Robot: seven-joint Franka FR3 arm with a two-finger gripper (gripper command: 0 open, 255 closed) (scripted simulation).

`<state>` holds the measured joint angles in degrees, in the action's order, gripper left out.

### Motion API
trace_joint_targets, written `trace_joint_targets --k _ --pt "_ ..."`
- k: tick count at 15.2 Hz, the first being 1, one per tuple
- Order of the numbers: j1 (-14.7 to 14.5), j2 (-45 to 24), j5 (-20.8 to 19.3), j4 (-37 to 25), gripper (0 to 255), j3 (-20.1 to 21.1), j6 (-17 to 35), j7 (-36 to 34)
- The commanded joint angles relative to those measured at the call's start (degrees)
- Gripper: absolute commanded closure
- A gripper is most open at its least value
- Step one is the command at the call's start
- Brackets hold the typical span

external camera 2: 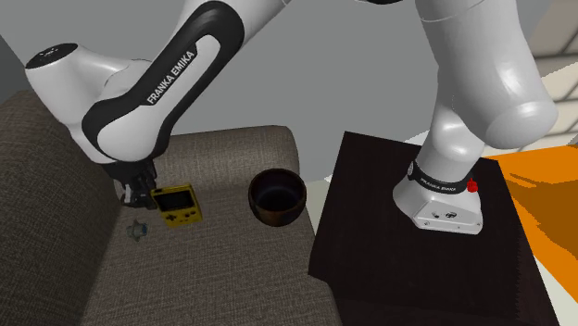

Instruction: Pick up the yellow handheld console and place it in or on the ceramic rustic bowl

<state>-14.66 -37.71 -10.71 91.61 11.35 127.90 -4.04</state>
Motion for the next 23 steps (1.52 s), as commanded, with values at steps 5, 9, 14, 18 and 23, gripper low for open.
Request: trace_joint_targets --k 5,9,14,18,23 --pt "0.2 2.6 0.6 -0.6 255 0.4 -3.1 0.4" --pt "0.4 4.1 1.0 -1.3 255 0.7 -5.3 0.7" --pt "0.5 5.9 1.5 -2.4 255 1.0 -8.3 1.1" --pt "0.6 7.2 1.9 -3.7 255 1.2 -10.7 1.3" --pt "3.1 17.2 3.6 9.9 255 1.7 -7.0 2.8"
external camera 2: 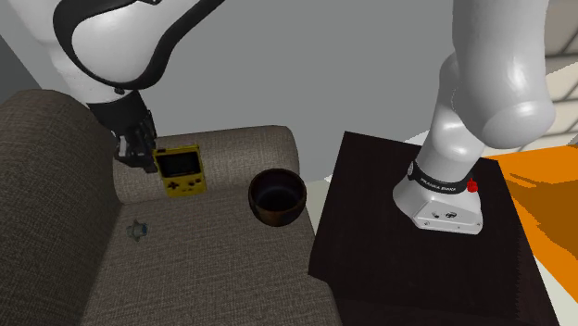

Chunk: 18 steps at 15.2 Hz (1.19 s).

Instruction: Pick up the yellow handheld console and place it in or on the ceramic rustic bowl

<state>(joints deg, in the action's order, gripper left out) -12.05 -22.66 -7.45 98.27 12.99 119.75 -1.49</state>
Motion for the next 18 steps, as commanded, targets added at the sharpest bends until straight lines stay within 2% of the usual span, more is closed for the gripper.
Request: trace_joint_targets --k 1,7,12,16,18 --pt "1.1 4.5 0.9 6.3 255 0.2 1.9 0.8" --pt "3.7 18.1 4.3 22.8 255 0.1 5.4 4.6" --pt "4.9 29.4 7.2 34.5 255 -1.1 6.2 8.7" --pt "5.2 38.7 9.0 42.9 255 -2.7 5.4 12.0" --pt "5.2 38.8 9.0 43.8 255 -2.8 6.2 12.1"
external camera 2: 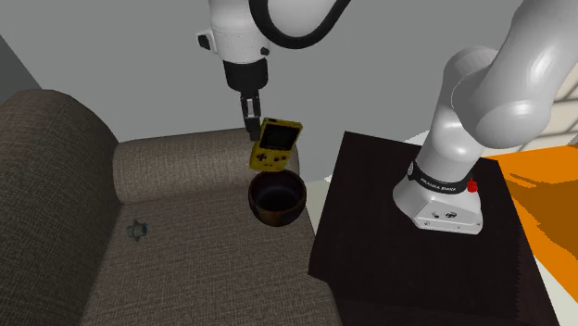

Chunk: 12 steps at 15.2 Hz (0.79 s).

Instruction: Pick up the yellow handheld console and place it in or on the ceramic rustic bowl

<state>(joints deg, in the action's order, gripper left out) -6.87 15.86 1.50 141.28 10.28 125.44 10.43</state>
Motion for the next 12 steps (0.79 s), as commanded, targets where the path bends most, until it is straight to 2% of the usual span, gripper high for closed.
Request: trace_joint_targets --k 1,6,7,8,10,12 --pt "0.1 -0.2 0.0 1.2 255 -0.1 1.3 0.1" --pt "0.2 -2.5 -0.4 3.1 255 0.2 5.7 -0.3" --pt "0.1 -2.1 -0.3 2.7 255 0.2 4.8 -0.3" --pt "0.1 -2.1 -0.3 2.7 0 0.2 4.8 -0.3" --pt "0.9 -6.9 -9.4 -1.6 0 7.4 -0.2 -19.5" --pt "0.3 -14.9 -17.5 -8.5 0 12.7 -8.3 -37.2"
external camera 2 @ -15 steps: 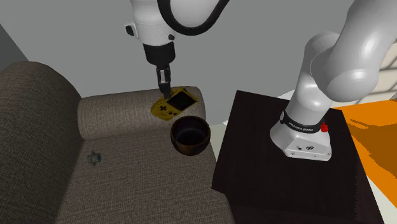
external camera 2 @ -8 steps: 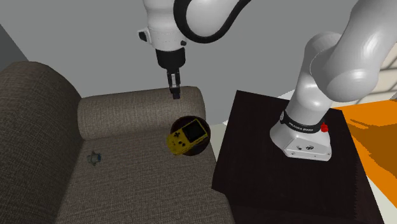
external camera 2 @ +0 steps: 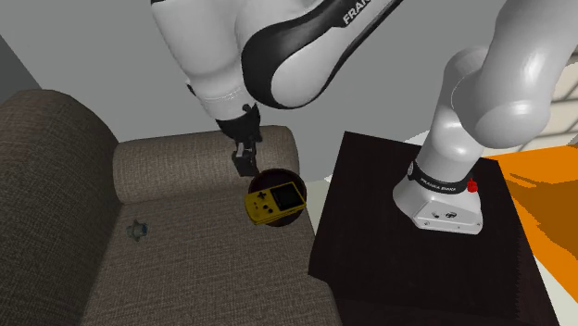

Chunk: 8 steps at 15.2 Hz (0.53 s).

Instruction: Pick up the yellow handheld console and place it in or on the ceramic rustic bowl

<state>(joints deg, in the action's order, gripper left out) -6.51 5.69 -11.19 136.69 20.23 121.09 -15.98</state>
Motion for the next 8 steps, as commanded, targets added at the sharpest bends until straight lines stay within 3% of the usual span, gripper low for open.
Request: trace_joint_targets --k 1,4,8 --pt "-1.0 -9.7 -8.3 -8.2 0 4.5 -8.8 -18.8" --pt "-7.3 -26.6 -14.9 -23.3 0 4.6 -25.0 -38.5" --pt "-17.6 -49.9 -15.5 -48.3 0 -1.7 -46.0 -55.2"
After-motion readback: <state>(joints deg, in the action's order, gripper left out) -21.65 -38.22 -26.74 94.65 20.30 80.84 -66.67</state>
